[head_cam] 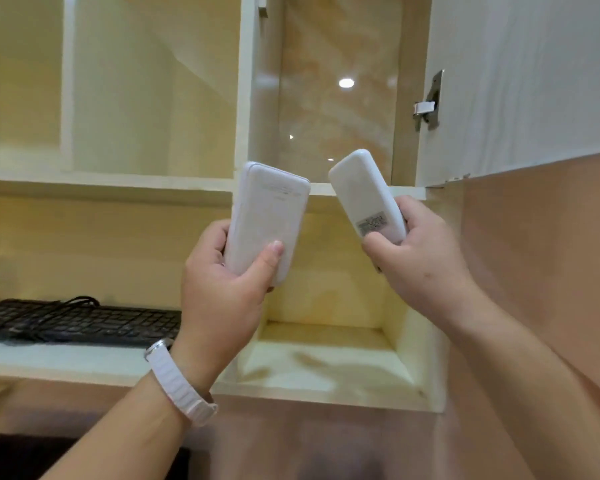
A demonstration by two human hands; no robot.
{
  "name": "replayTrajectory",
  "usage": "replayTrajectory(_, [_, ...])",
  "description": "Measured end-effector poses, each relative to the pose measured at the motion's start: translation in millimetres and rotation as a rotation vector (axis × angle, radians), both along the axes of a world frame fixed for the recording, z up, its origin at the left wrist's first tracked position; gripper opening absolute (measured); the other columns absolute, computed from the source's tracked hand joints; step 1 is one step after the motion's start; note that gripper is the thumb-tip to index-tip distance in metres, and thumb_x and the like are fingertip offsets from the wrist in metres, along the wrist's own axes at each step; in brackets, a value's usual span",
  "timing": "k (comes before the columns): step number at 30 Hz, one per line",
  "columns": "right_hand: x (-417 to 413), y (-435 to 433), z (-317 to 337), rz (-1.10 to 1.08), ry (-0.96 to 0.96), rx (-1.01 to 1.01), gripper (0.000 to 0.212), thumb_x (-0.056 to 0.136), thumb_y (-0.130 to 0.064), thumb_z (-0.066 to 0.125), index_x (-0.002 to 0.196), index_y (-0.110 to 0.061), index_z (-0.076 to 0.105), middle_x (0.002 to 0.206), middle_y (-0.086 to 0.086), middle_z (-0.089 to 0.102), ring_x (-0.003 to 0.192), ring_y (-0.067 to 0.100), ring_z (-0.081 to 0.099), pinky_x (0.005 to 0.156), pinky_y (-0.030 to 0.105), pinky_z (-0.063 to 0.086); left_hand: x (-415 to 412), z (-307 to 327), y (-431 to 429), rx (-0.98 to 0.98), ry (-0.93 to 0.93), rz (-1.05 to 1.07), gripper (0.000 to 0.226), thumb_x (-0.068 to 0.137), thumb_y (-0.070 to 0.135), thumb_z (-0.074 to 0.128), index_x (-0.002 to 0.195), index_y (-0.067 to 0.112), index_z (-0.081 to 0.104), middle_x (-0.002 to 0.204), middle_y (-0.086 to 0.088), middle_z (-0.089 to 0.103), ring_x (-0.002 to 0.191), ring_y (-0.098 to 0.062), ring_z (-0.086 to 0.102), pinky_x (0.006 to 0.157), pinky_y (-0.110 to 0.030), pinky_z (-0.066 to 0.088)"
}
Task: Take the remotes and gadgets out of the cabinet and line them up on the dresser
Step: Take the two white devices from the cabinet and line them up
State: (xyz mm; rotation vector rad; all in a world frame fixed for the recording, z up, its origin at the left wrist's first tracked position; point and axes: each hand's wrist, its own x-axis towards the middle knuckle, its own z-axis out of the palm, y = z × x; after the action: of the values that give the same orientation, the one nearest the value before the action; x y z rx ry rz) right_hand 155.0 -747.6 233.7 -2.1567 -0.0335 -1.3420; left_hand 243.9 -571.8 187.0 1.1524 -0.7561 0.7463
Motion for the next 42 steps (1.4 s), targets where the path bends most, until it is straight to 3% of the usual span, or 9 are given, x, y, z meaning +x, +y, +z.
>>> replayTrajectory(5, [-10.0,1.6,-59.9,-0.012,0.089,0.184,0.008,0.080,-0.012,0.057,0.087,-0.008,0.057,0.068,0.008,0.054,0.057,0.017,0.048,0.052,0.036,0.043,7.6,-47.9,-13.3,0.072,0.147,-0.203,0.021,0.079,0.022,0.078,0.092,0.022,0.062,0.081,0.011,0.068,0.069,-0.006,0.065,0.052,-0.030,0.057])
replayTrajectory(9, [-12.6,5.7,-109.5,-0.136,0.130,0.314,0.007,0.080,-0.010,0.058,0.088,-0.008,0.059,0.068,0.001,0.054,0.058,0.016,0.051,0.052,0.045,0.049,22.0,-88.3,-22.9,0.155,0.263,-0.378,0.016,0.084,0.017,0.074,0.094,0.022,0.063,0.086,0.007,0.070,0.075,-0.013,0.069,0.055,-0.035,0.060])
replayTrajectory(13, [-12.4,19.5,-160.9,-0.327,0.153,0.465,0.006,0.082,-0.011,0.061,0.088,-0.010,0.062,0.072,0.003,0.056,0.061,0.014,0.050,0.053,0.027,0.043,31.7,-126.7,-23.9,0.247,0.362,-0.594,0.016,0.085,0.015,0.072,0.095,0.022,0.062,0.083,0.014,0.072,0.069,-0.004,0.068,0.049,-0.024,0.054])
replayTrajectory(19, [-26.0,63.9,-232.5,-0.559,0.118,0.779,0.016,0.087,-0.006,0.056,0.090,-0.018,0.065,0.075,-0.001,0.064,0.061,0.010,0.056,0.052,0.020,0.047,38.1,-190.7,-12.7,0.400,0.410,-0.879,0.017,0.083,0.009,0.073,0.088,0.021,0.063,0.075,0.009,0.070,0.061,-0.003,0.065,0.047,-0.018,0.051])
replayTrajectory(24, [-60.1,108.4,-266.7,-0.729,0.107,0.970,0.021,0.079,-0.016,0.056,0.097,-0.011,0.065,0.087,0.017,0.070,0.070,0.023,0.063,0.062,0.038,0.051,27.6,-230.1,-5.1,0.541,0.465,-1.061,0.015,0.084,0.012,0.072,0.088,0.022,0.062,0.080,0.010,0.071,0.067,-0.006,0.067,0.049,-0.025,0.055])
replayTrajectory(27, [-87.4,135.5,-278.6,-0.782,0.058,1.065,0.020,0.083,-0.012,0.054,0.100,-0.010,0.065,0.086,0.011,0.070,0.073,0.023,0.065,0.065,0.040,0.050,7.6,-250.1,0.2,0.603,0.518,-1.160,0.016,0.084,0.011,0.073,0.088,0.020,0.061,0.083,0.003,0.070,0.068,-0.009,0.067,0.048,-0.020,0.050])
replayTrajectory(32, [-140.6,193.3,-293.8,-0.930,-0.033,1.124,0.027,0.076,-0.020,0.055,0.100,-0.012,0.065,0.085,0.010,0.071,0.075,0.024,0.065,0.068,0.043,0.051,-47.1,-276.3,25.0,0.778,0.564,-1.317,0.016,0.086,0.014,0.071,0.090,0.025,0.060,0.082,0.010,0.069,0.073,-0.007,0.068,0.050,-0.025,0.054])
replayTrajectory(37, [-200.8,257.7,-311.1,-1.050,-0.170,1.173,0.018,0.088,-0.010,0.053,0.103,-0.007,0.062,0.088,0.015,0.067,0.072,0.025,0.061,0.065,0.042,0.050,-108.0,-288.2,63.3,0.899,0.542,-1.475,0.015,0.088,0.013,0.069,0.092,0.025,0.060,0.085,0.008,0.070,0.072,-0.003,0.067,0.051,-0.024,0.054])
replayTrajectory(42, [-270.6,349.0,-329.3,-1.200,-0.245,1.204,0.026,0.073,-0.027,0.057,0.095,-0.019,0.065,0.093,0.017,0.069,0.077,0.024,0.064,0.071,0.045,0.053,-183.3,-293.8,113.5,1.003,0.488,-1.576,0.013,0.088,0.013,0.069,0.093,0.022,0.061,0.082,0.009,0.070,0.072,-0.009,0.068,0.054,-0.031,0.056])
